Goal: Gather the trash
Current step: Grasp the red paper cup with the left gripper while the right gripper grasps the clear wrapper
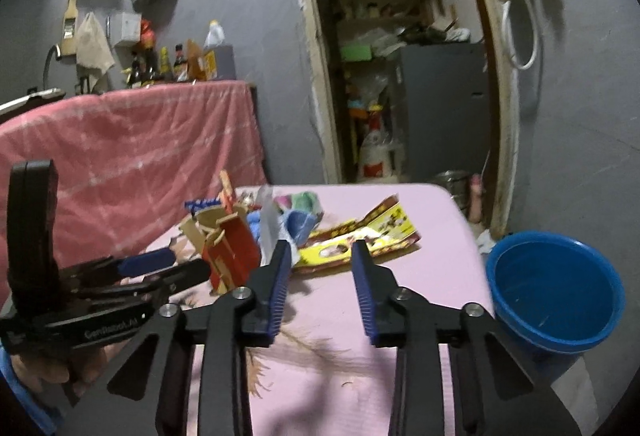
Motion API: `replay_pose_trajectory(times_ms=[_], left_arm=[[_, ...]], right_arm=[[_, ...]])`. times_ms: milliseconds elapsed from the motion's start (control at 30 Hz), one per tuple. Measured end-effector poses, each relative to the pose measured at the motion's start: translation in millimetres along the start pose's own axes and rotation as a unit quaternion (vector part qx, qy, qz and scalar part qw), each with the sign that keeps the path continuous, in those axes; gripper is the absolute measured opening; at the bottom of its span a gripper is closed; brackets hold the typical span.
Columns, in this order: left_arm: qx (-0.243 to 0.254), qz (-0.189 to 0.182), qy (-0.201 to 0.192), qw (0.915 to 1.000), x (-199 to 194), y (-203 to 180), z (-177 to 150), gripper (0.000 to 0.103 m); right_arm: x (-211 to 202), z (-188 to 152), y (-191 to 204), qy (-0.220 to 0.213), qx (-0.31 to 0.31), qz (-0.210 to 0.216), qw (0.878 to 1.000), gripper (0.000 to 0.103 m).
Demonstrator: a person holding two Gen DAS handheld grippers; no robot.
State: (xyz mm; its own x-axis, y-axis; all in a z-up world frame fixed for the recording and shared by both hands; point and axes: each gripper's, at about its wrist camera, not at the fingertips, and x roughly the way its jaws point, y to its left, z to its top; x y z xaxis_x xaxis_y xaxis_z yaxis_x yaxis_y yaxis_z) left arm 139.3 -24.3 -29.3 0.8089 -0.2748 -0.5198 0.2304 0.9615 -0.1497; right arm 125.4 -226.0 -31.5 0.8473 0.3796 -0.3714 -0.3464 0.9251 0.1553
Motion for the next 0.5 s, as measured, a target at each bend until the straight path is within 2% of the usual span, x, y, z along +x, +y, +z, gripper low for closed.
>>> replay_pose_trajectory(times_ms=[167, 500], left_arm=[[-0.001, -0.009, 0.017, 0.9998, 8.7, 1.3, 2.5, 0.040], [-0.026, -0.013, 0.024, 0.9993, 15.9, 9.7, 7.1, 0.039]], right_arm=[[11.8, -7.9, 3.7, 0.040, -0.009, 0.022, 0.999, 0.022], [30.0, -11.0, 12.1, 0.088, -0.035, 0.048, 0.994, 0.022]])
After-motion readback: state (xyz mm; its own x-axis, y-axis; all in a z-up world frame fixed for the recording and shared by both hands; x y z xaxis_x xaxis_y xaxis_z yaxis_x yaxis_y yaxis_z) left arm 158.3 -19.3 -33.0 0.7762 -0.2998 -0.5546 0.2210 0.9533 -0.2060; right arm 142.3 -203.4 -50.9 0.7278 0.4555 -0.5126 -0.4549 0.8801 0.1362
